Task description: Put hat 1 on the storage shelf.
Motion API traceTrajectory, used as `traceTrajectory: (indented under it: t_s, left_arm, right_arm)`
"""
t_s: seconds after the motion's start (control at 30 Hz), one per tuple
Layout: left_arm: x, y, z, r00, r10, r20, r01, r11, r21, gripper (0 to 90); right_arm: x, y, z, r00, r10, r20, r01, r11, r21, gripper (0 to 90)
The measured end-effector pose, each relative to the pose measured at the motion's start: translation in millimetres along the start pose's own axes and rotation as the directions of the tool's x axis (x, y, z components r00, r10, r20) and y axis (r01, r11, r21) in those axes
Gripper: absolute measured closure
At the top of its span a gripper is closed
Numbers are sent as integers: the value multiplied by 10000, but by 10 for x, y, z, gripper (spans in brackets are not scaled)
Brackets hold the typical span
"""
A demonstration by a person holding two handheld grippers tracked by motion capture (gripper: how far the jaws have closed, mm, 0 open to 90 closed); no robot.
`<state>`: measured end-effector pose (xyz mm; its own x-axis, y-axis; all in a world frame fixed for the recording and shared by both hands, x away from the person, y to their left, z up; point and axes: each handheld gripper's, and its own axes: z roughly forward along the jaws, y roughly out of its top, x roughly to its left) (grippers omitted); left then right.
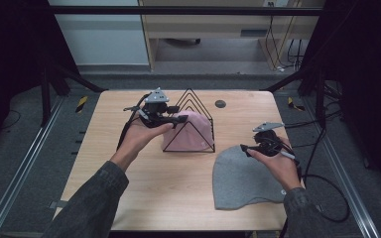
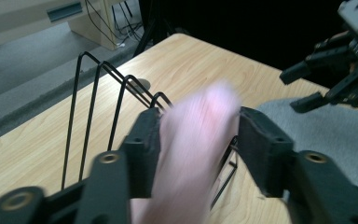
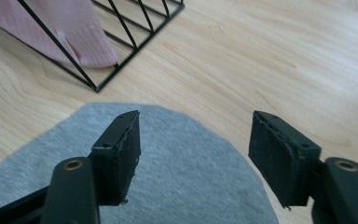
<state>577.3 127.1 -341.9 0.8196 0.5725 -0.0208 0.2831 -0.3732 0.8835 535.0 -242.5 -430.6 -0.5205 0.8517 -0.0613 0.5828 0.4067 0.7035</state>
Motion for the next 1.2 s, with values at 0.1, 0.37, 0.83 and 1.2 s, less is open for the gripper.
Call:
traceTrajectory:
  t_s: [0.1,0.37,0.83,1.2]
  left_arm:
    - [-21,-5,-71,9999,28,-152,-29,9999,-102,444]
    - [-118,-135,-340,9963,276,-813,-277,9996,8,297]
    - [-213,-1173,-751,9927,-40,-1206,213,9896,1424,97]
    - [-224,-1680,-873,9844,-182,-1750,574,9734,2218,99]
  right_arm:
    - [-58,-40,1,9999,126,25,-126,9999,112,302]
    - [-229,-111,34,9976,670,-200,-656,9957,655,281]
    - [-408,-197,291,9928,1173,-254,-1123,9828,1466,412]
    - [-410,-298,394,9926,1197,-182,-1145,9770,1801,423]
